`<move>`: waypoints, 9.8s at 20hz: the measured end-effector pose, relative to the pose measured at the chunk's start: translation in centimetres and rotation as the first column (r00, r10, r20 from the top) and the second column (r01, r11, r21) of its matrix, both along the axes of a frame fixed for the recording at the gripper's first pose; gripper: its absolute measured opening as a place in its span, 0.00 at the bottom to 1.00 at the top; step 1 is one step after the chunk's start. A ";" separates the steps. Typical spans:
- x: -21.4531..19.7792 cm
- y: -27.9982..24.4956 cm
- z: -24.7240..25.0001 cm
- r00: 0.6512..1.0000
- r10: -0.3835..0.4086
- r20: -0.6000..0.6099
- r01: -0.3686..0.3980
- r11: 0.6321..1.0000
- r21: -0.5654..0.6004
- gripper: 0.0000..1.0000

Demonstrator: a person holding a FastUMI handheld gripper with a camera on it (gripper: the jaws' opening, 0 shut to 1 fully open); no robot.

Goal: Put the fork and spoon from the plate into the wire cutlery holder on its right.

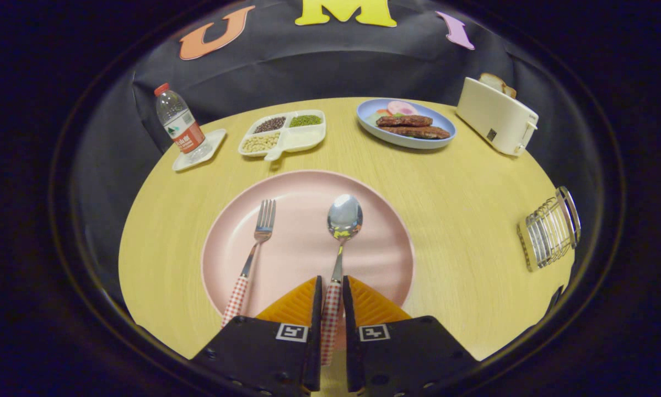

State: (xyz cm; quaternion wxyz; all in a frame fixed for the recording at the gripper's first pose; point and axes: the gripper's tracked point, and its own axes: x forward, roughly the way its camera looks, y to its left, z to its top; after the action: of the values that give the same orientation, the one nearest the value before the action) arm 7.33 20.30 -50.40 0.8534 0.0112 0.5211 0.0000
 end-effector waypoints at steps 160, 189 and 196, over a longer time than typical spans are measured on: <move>-4.9 -24.0 18.8 0.955 0.131 -0.266 -0.138 0.990 -0.006 0.02; -4.6 -31.5 17.2 0.632 -0.030 -0.775 0.129 0.989 0.067 0.04; -4.0 -30.9 16.1 0.580 -0.045 -0.813 0.112 0.993 0.025 0.06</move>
State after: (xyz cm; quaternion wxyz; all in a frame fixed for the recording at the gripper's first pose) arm 3.35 -10.63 -34.32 0.5200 0.0643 0.8514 -0.0237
